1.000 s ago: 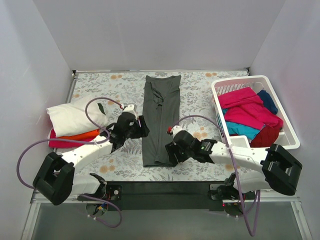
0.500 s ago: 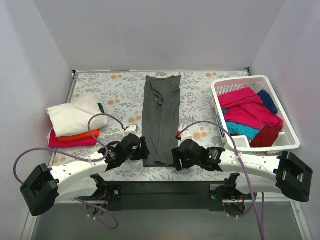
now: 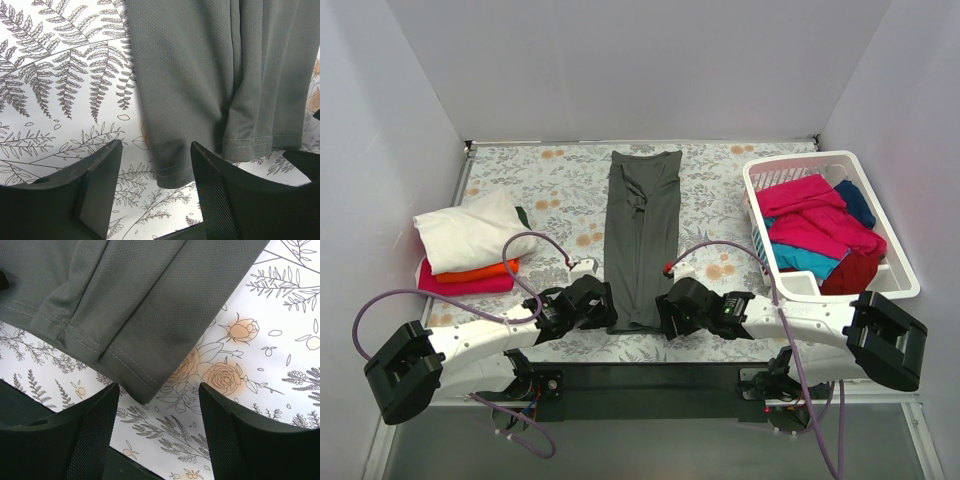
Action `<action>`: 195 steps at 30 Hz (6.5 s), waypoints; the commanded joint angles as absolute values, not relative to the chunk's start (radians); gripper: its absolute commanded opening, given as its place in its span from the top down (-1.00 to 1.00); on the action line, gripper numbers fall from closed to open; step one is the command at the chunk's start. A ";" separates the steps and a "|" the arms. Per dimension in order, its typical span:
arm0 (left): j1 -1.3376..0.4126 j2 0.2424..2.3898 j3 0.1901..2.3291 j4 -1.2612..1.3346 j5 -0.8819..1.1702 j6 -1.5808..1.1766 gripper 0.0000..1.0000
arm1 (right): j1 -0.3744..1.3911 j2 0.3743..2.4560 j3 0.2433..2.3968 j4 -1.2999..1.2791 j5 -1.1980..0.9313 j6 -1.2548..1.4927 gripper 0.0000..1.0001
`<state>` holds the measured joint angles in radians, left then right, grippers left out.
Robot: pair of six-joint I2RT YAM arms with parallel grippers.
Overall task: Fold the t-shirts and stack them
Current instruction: Fold the tshirt
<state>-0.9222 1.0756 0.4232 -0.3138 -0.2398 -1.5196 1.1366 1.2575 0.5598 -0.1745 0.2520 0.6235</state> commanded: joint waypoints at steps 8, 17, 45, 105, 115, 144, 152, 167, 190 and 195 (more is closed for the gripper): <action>-0.945 1.060 0.403 -0.334 -0.213 -1.546 0.03 | 1.150 1.298 0.604 -0.114 0.253 0.617 -0.17; -0.986 1.017 0.387 -0.400 -0.204 -1.623 0.12 | 1.163 1.319 0.618 -0.101 0.252 0.614 -0.16; -1.034 0.999 0.325 -0.315 -0.137 -1.637 1.00 | 1.224 1.368 0.630 -0.253 0.308 0.667 0.85; -0.856 1.235 0.548 0.092 -0.232 -1.352 1.00 | 1.017 1.425 0.934 -0.419 0.379 0.357 0.97; -0.703 1.324 0.637 0.133 -0.160 -1.241 1.00 | 0.891 1.494 1.029 -0.405 0.362 0.264 0.97; -0.495 1.779 0.997 0.138 -0.035 -1.112 1.00 | 0.644 1.838 1.345 -0.402 0.291 0.140 0.97; -0.492 1.665 1.031 0.072 -0.196 -1.114 0.23 | 0.627 1.740 1.381 -0.485 0.452 0.152 0.03; -0.752 1.540 0.697 0.377 -0.077 -1.287 0.17 | 0.627 1.632 1.183 -0.299 -0.034 0.169 0.06; -0.916 1.701 0.414 0.566 -0.129 -1.414 0.27 | 0.641 1.894 1.299 -0.261 -0.213 0.172 0.11; -0.954 1.690 0.370 0.555 -0.135 -1.440 0.28 | 0.637 1.957 1.397 -0.273 -0.120 0.172 0.12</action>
<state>-0.9199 1.6749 0.4355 0.7425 -0.1390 -1.4235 0.6373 1.9438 1.3106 -0.2893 -0.1741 0.1730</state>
